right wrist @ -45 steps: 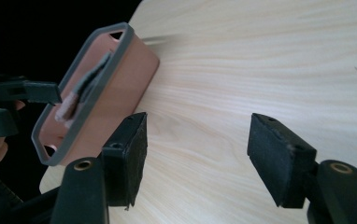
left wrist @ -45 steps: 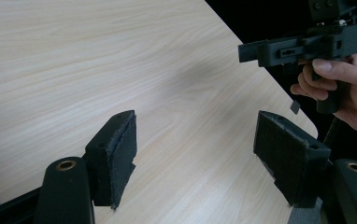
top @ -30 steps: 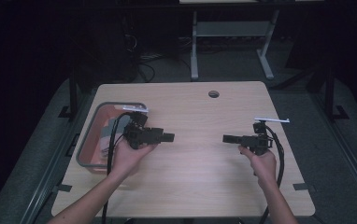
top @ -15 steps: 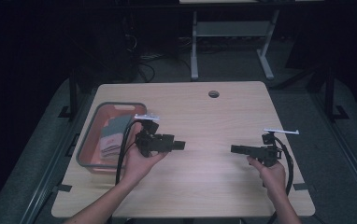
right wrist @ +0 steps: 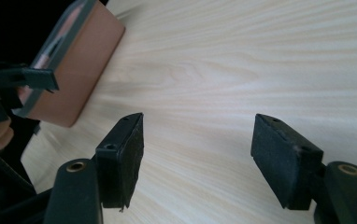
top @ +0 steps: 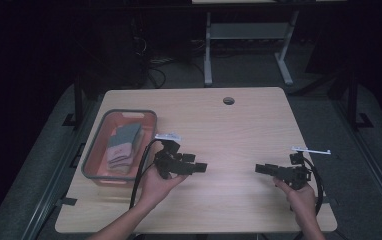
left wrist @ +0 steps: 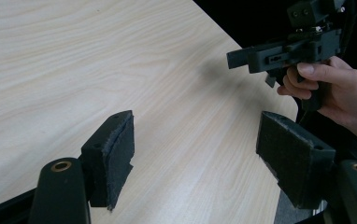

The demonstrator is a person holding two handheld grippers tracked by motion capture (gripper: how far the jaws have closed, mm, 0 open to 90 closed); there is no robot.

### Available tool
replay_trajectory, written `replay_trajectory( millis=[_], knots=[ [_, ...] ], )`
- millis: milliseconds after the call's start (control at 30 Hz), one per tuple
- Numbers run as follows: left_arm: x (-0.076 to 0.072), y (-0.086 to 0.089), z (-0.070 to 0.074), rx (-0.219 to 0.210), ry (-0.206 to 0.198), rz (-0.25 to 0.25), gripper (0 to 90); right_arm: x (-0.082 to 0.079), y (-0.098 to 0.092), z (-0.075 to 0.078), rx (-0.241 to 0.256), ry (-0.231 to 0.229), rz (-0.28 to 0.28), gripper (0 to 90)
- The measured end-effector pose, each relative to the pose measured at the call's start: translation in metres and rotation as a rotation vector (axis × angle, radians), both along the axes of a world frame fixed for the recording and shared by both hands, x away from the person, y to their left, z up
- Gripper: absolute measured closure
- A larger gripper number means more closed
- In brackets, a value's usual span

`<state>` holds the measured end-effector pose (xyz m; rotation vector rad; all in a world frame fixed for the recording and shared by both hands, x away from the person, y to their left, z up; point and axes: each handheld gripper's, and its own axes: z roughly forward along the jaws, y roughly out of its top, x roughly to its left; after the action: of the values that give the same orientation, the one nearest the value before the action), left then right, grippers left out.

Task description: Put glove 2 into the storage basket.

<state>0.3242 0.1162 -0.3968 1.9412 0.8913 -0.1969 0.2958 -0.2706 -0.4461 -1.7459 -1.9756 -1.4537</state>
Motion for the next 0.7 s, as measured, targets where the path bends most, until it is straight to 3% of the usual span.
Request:
replay_trajectory(
  millis=[133,367,433,600,700],
  knots=[
    [-0.005,-0.002,-0.007,-0.018,0.004,-0.007,27.2,-0.006,-0.004,-0.005,-0.003,0.005,-0.003,32.8],
    [-0.019,-0.006,-0.023,-0.013,-0.001,-0.026,26.9,-0.019,-0.008,-0.015,-0.018,-0.009,-0.006,32.7],
    [-0.024,-0.008,-0.025,0.006,-0.033,-0.027,27.0,-0.023,-0.009,-0.017,-0.014,-0.017,-0.004,32.5],
    [-0.033,-0.009,-0.029,0.02,-0.067,-0.037,27.0,-0.032,-0.011,-0.021,-0.011,-0.021,0.0,31.8],
    [-0.037,-0.009,-0.034,0.007,-0.062,-0.041,27.0,-0.037,-0.011,-0.023,-0.01,-0.03,0.005,30.8]
  ],
)
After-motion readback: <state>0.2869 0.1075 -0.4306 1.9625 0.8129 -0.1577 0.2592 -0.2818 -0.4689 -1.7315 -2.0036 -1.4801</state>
